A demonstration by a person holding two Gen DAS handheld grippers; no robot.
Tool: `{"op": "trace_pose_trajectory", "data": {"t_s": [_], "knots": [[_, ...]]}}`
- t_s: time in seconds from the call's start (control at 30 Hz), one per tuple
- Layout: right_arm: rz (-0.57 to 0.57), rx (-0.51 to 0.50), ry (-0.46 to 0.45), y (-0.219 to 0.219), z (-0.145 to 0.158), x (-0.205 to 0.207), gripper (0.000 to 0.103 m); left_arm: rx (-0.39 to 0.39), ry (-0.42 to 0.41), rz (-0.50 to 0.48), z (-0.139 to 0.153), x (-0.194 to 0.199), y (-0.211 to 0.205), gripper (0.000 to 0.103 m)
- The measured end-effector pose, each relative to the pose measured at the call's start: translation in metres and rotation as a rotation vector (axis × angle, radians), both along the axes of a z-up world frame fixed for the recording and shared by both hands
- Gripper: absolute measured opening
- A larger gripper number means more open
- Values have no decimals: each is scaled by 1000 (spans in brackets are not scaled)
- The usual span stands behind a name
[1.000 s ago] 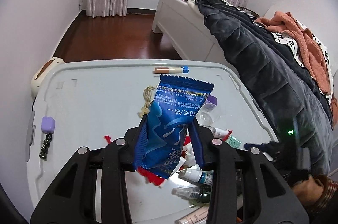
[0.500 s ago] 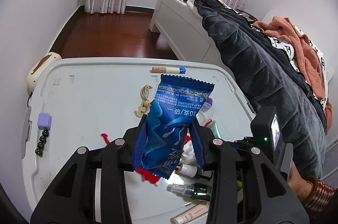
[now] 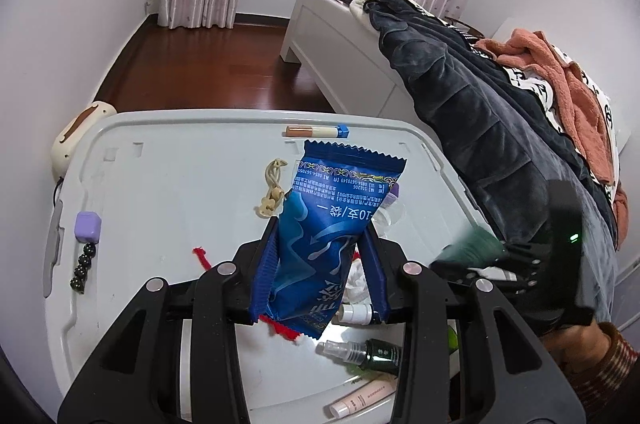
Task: Collect trash
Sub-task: 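Carry the teal tube over the bin and open the right tool, then grasp the teal bottle with the right tool while the left tool holds the packet over the bin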
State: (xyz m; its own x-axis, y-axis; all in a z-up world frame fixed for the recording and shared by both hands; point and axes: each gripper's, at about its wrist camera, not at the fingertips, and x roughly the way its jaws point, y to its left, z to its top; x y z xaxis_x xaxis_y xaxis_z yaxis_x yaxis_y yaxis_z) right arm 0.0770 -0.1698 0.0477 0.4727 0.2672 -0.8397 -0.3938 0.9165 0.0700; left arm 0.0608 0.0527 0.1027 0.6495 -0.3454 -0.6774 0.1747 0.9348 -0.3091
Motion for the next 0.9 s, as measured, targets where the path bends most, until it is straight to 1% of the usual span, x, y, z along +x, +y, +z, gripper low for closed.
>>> {"op": "trace_pose_trajectory", "data": {"t_s": [0.03,0.1,0.17,0.2,0.27,0.33,0.4,0.43,0.47,0.5,0.53,0.57,0.6,0.63,0.67,0.7,0.8,0.83,0.9], "knots": [[-2,8,-5,-1,3,-3,25,1,-3,-2,1,-3,0,37],[2,44,-18,-6,15,-23,24,0,-2,0,4,-14,-1,37],[15,56,-26,-9,23,-43,18,-8,2,-8,6,-27,-4,37],[27,69,-27,-11,27,-57,14,-6,8,-14,6,-40,-8,37],[46,91,-17,-15,32,-82,14,3,19,-30,3,-65,-17,37],[56,84,-11,-17,30,-102,14,-1,34,-42,-4,-95,-25,37],[58,71,-3,-20,23,-108,14,-19,54,-50,-12,-121,-30,37],[53,61,16,-22,16,-106,14,-30,67,-50,-16,-129,-32,37],[39,61,10,-25,13,-106,15,-48,78,-49,-20,-138,-34,37],[30,45,9,-26,8,-102,29,-55,85,-50,-22,-143,-36,37],[31,15,26,-24,1,-97,41,-56,92,-49,-24,-145,-38,37],[27,-1,19,-24,-4,-93,45,-50,97,-53,-26,-148,-40,37],[36,-31,23,-21,-10,-88,56,-45,102,-60,-27,-149,-42,37],[57,-84,32,-17,-18,-82,58,-37,103,-66,-27,-150,-44,37],[74,-125,15,-12,-21,-82,58,-29,100,-69,-27,-150,-46,37],[107,-174,-17,-5,-24,-80,60,-28,102,-74,-28,-150,-48,37],[240,-306,-64,14,-35,-76,62,-30,109,-83,-31,-150,-50,37],[293,-335,-68,20,-39,-74,63,-31,112,-85,-31,-149,-51,37],[361,-356,-84,29,-41,-69,63,-35,118,-89,-34,-147,-53,37]]}}
